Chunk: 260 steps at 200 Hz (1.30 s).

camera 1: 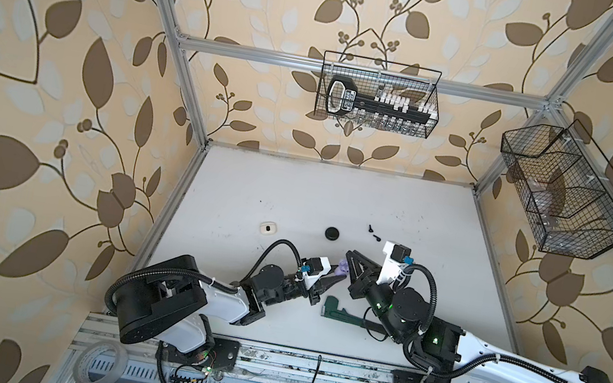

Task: Insert the wireless bluetooth earbuds into the charging case

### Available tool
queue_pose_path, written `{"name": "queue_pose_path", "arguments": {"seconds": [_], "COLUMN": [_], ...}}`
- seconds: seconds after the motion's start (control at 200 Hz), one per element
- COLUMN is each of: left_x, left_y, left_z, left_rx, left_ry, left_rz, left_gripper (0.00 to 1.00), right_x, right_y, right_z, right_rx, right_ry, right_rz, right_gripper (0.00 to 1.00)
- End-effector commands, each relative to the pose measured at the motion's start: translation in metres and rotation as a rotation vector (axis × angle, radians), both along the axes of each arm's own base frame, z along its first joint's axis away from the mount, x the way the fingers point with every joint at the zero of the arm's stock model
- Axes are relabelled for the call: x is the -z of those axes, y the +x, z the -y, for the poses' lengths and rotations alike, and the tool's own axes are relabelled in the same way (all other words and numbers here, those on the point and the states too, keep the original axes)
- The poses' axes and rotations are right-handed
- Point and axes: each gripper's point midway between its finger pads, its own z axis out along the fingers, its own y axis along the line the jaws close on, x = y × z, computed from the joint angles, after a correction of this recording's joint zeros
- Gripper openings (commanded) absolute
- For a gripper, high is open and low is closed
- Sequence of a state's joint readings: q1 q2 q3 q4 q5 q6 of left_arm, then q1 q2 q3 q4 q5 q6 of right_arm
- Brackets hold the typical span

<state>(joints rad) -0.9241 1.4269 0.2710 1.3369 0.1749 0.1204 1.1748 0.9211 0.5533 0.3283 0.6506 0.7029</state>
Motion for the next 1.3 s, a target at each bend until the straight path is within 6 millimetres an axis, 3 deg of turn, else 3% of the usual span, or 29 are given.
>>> {"name": "queue_pose_path", "arguments": {"seconds": [0.0,1.295], "left_x": [-0.038,-0.053], "left_y": [0.002,-0.009], "left_z": [-0.003,-0.013], "left_rx": [-0.032,-0.023], "left_ry": [-0.106,-0.147], "left_rz": [0.079,0.102], "left_gripper": [0.00,0.00], "right_x": [0.000,0.043], "right_y": [0.000,-0.001], "right_z": [0.005,-0.010], "right_rx": [0.038,0.019], "right_ry": [0.047,-0.060], "right_rz": [0.006,-0.062], "right_gripper": [0.08,0.08]}}
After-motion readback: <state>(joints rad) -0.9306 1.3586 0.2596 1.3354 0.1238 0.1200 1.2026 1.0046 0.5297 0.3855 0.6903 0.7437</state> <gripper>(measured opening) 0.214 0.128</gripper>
